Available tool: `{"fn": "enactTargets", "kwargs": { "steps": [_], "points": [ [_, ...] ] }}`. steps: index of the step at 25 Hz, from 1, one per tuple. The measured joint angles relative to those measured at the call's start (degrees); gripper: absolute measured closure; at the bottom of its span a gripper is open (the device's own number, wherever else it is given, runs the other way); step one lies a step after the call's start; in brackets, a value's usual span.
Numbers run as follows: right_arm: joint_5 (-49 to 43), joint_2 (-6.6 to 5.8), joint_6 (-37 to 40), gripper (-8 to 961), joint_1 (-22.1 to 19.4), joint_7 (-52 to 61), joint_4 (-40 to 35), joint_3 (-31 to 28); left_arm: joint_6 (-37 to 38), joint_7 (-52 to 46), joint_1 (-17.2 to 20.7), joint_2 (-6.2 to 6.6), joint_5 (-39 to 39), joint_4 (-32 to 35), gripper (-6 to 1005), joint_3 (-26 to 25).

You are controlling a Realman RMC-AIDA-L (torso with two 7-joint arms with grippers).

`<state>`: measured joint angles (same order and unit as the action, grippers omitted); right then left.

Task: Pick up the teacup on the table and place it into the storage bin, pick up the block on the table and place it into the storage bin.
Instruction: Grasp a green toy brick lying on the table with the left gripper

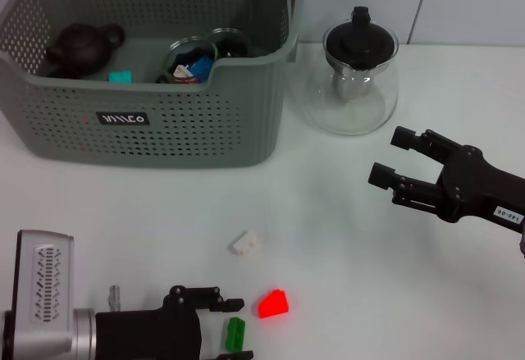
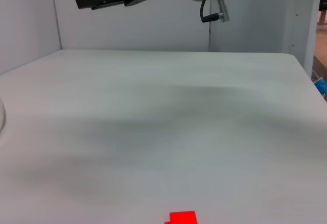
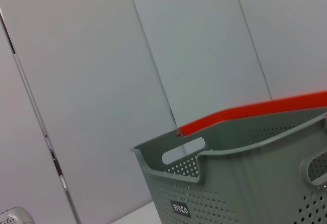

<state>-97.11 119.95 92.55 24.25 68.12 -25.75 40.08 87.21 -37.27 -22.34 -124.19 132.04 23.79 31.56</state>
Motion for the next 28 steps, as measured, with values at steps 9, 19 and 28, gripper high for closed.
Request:
{"fn": "enactTargets", "kwargs": {
  "steps": [9,19,28],
  "points": [
    [0.0,0.01,0.0,9,0.0,0.0,0.0,0.0,-0.07,-0.09,0.33,0.09,0.12,-0.06,372,-0.01],
    [0.0,-0.07,0.0,9,0.0,0.0,0.0,0.0,-1.58,-0.61,0.02,0.09,0.15,-0.14,484,-0.02],
    [-0.09,-0.07,0.42,9,-0.05,0.0,0.0,0.0,2.26,-1.23,0.29,0.25,-0.29,1.27,570,-1.31]
  ]
}}
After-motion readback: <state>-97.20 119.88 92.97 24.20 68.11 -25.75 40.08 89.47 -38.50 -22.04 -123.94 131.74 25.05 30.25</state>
